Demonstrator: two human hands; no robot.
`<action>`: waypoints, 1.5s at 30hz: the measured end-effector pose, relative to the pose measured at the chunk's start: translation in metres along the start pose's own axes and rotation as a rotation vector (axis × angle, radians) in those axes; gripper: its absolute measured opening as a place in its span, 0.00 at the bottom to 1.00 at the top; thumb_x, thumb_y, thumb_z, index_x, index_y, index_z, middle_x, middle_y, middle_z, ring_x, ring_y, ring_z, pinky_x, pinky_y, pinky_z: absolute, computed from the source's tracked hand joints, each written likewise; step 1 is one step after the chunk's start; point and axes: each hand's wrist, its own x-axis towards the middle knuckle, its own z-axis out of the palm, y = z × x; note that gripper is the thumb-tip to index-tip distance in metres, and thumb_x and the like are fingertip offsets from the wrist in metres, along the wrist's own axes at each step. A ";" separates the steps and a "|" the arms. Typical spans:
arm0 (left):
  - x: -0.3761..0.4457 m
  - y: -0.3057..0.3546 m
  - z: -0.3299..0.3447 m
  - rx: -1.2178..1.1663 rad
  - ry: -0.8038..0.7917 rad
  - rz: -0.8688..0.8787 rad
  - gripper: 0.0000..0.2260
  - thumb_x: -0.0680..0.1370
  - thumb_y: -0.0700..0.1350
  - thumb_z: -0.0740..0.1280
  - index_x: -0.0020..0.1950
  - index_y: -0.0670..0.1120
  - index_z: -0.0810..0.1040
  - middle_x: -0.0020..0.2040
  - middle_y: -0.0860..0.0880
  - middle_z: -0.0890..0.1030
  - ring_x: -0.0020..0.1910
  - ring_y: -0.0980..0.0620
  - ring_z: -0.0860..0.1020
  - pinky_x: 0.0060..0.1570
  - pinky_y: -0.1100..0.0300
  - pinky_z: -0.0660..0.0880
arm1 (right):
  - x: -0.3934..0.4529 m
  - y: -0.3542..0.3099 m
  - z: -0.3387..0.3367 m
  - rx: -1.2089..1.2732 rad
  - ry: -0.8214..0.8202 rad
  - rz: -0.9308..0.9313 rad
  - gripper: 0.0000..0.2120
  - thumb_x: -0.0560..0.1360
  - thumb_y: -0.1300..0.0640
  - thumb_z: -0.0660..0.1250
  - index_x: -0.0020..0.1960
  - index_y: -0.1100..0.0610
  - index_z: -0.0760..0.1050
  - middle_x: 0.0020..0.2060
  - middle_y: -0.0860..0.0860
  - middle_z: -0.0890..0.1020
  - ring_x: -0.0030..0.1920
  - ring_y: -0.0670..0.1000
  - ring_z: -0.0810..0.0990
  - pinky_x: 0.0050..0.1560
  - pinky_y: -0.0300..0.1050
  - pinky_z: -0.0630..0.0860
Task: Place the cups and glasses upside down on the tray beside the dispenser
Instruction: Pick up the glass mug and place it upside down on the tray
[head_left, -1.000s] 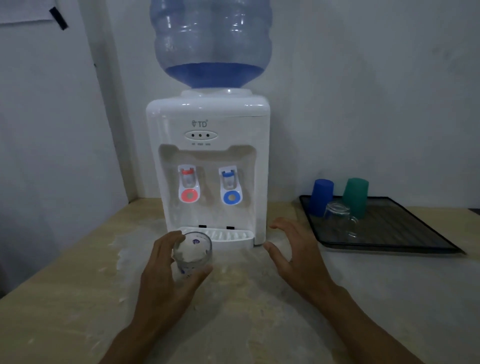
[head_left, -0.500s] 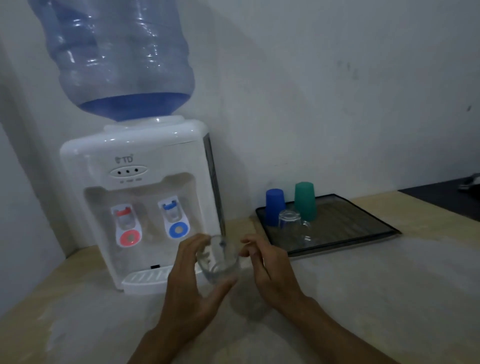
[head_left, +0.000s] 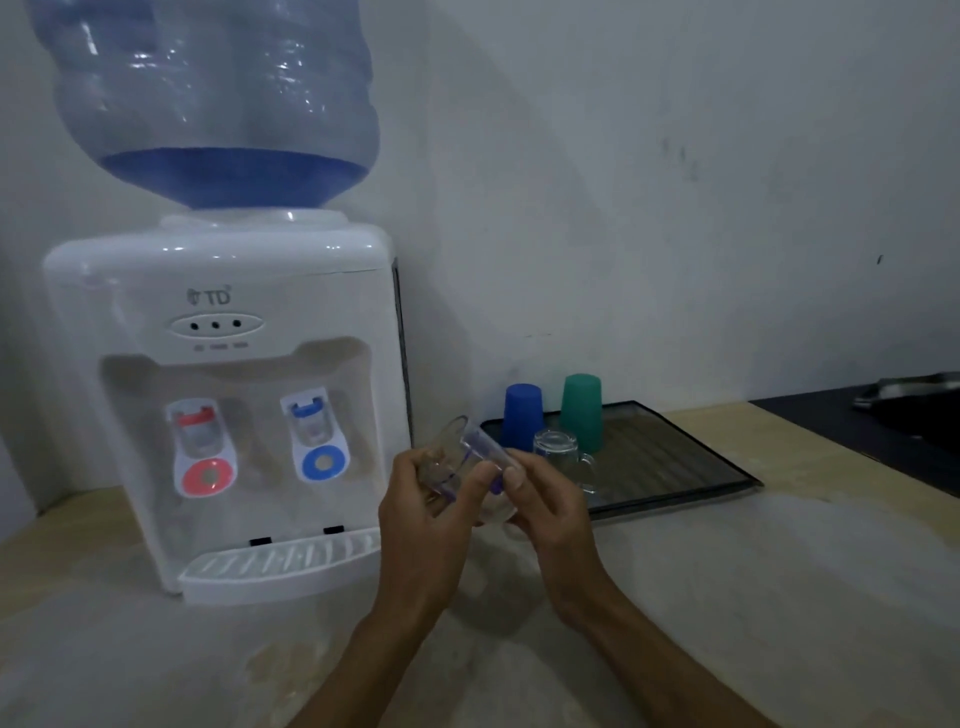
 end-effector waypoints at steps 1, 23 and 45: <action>0.000 -0.004 -0.002 -0.002 -0.011 -0.007 0.21 0.71 0.68 0.68 0.57 0.58 0.73 0.53 0.55 0.82 0.49 0.58 0.84 0.43 0.68 0.80 | 0.000 0.000 -0.001 0.003 0.012 0.003 0.17 0.81 0.50 0.64 0.65 0.57 0.78 0.55 0.58 0.85 0.54 0.60 0.85 0.53 0.56 0.84; -0.021 -0.026 -0.006 -0.030 -0.051 -0.059 0.22 0.72 0.64 0.70 0.63 0.63 0.71 0.57 0.58 0.81 0.54 0.63 0.81 0.52 0.65 0.80 | 0.005 -0.004 -0.016 0.030 -0.130 0.158 0.21 0.78 0.56 0.68 0.70 0.62 0.74 0.61 0.63 0.82 0.62 0.65 0.81 0.65 0.64 0.76; -0.022 -0.051 -0.002 0.442 -0.394 -0.145 0.25 0.77 0.65 0.66 0.68 0.53 0.73 0.64 0.57 0.75 0.62 0.56 0.74 0.64 0.56 0.73 | 0.036 -0.005 -0.136 -0.769 0.761 -0.012 0.32 0.69 0.42 0.78 0.68 0.50 0.75 0.59 0.51 0.78 0.57 0.52 0.80 0.59 0.53 0.81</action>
